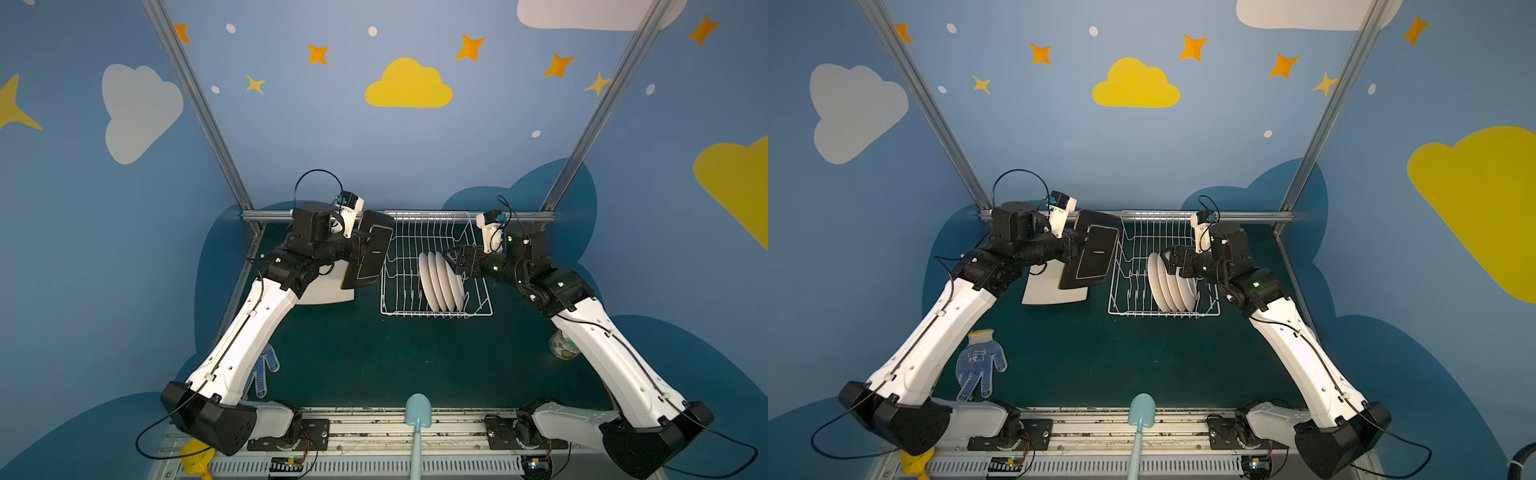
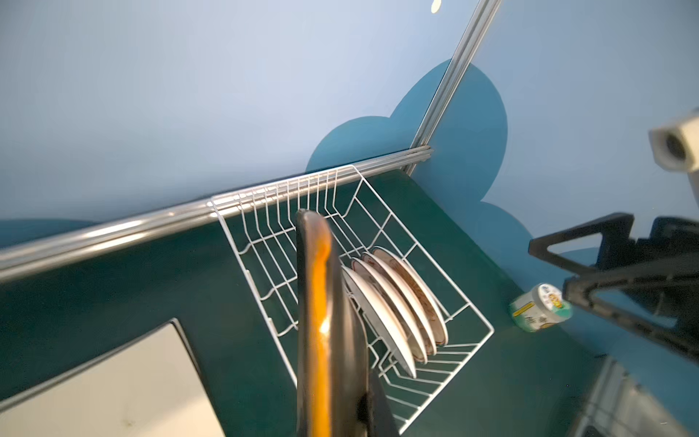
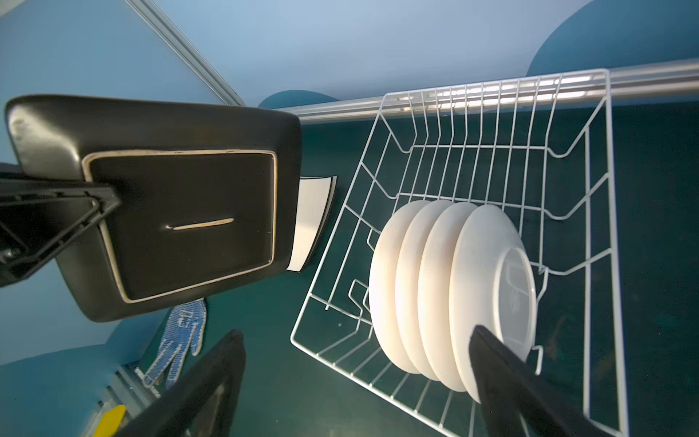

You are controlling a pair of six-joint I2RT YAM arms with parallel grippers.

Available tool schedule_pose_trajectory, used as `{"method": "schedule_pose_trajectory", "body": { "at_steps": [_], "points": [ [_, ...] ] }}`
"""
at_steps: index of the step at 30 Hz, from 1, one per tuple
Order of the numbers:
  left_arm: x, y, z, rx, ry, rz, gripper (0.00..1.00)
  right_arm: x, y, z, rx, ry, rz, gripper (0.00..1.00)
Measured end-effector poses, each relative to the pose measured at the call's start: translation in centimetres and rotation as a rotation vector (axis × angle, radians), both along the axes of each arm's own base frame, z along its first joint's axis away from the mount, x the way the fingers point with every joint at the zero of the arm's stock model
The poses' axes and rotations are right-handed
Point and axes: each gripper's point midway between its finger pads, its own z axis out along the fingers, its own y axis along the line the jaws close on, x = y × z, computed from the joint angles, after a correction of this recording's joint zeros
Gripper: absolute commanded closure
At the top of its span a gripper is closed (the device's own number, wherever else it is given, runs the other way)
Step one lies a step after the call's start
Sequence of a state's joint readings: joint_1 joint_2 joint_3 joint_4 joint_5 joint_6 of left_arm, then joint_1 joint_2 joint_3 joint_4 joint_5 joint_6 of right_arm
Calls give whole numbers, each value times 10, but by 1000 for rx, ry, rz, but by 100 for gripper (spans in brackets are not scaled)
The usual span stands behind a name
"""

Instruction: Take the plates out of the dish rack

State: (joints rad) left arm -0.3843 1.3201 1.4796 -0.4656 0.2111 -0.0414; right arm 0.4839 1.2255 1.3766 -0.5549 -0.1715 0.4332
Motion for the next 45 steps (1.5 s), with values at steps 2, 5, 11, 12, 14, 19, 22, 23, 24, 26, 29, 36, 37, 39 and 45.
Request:
{"method": "schedule_pose_trajectory", "body": {
  "at_steps": [2, 5, 11, 12, 14, 19, 22, 23, 24, 26, 29, 36, 37, 39, 45],
  "points": [
    [-2, 0, -2, 62, -76, -20, 97, 1, 0, -1, 47, 42, -2, 8],
    [-4, -3, -9, 169, -174, -56, 97, 5, 0, 3, 125, 102, -5, 8],
    [-9, -14, -29, 360, -355, -134, 97, 8, 6, 3, 240, 199, 3, 8],
    [-9, -16, -31, 388, -375, -144, 97, 8, 8, 3, 252, 213, 6, 9],
    [-11, -20, -37, 454, -419, -171, 97, 9, 12, 5, 281, 237, 13, 9],
    [-13, -32, -43, 613, -562, -223, 97, 13, 23, 10, 346, 272, 49, 8],
    [-15, -43, -49, 707, -662, -255, 97, 16, 28, 12, 383, 288, 60, 9],
    [-15, -47, -53, 738, -697, -265, 97, 17, 30, 13, 392, 291, 62, 8],
    [-15, -51, -56, 766, -727, -275, 97, 17, 31, 13, 401, 298, 63, 9],
    [-15, -61, -65, 823, -777, -298, 97, 19, 33, 12, 414, 311, 66, 9],
    [-15, -74, -77, 887, -822, -336, 97, 23, 37, 7, 429, 344, 68, 9],
    [-21, -92, -80, 943, -897, -384, 97, 30, 47, -16, 440, 447, 52, 22],
    [-22, -93, -79, 944, -904, -386, 97, 31, 48, -19, 434, 457, 45, 23],
    [-24, -96, -77, 947, -919, -386, 97, 31, 51, -24, 427, 476, 37, 26],
    [-30, -105, -70, 933, -957, -386, 97, 31, 63, -32, 420, 509, 28, 34]
  ]
}}
